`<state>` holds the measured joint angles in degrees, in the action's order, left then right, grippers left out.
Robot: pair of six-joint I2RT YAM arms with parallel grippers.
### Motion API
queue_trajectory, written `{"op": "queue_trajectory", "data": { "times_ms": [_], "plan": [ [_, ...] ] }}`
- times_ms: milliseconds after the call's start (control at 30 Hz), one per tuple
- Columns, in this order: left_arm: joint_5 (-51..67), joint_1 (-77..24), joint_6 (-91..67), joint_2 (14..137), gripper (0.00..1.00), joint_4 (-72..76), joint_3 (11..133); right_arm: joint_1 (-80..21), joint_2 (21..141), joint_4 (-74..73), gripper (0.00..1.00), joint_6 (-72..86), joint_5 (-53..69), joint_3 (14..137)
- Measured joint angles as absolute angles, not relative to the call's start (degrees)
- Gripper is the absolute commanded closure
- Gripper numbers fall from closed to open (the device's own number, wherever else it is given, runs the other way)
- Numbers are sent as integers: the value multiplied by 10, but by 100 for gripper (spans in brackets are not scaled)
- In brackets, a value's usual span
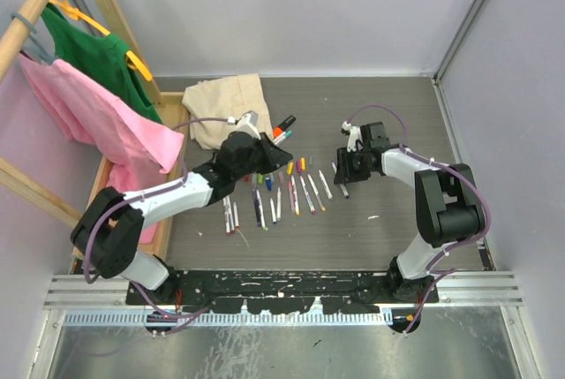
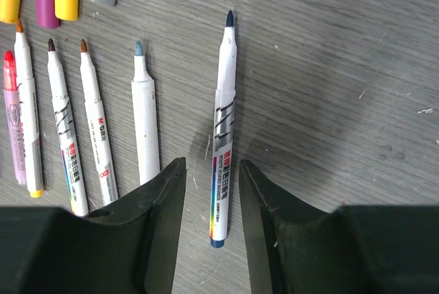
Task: Open the pen caps
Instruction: Place the pen at the center of the board, then place the pen cap at the center of the board.
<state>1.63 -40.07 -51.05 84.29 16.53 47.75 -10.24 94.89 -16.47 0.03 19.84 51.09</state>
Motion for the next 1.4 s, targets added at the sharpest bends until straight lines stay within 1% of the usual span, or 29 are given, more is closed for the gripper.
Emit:
{"op": "queue_trajectory", "data": {
  "times_ms": [200, 400, 667, 900, 1167, 1400],
  "plan": [
    [-3, -431, -500, 929, 100, 98, 579, -88, 938, -185, 55, -11, 216, 512],
    [-20, -451, -495, 1023, 100, 24, 699, -73, 886, -216, 54, -48, 236, 523],
    [-48, -472, -488, 1170, 100, -98, 886, -40, 764, -272, 51, -152, 270, 539],
    [-79, -477, -486, 1267, 100, -199, 1014, -11, 675, -281, 50, -192, 271, 537],
    [-120, -477, -486, 1355, 98, -278, 1157, -2, 660, -281, 50, -199, 271, 529],
    [-138, -476, -487, 1413, 95, -322, 1237, 0, 660, -283, 50, -204, 271, 526]
  ]
}}
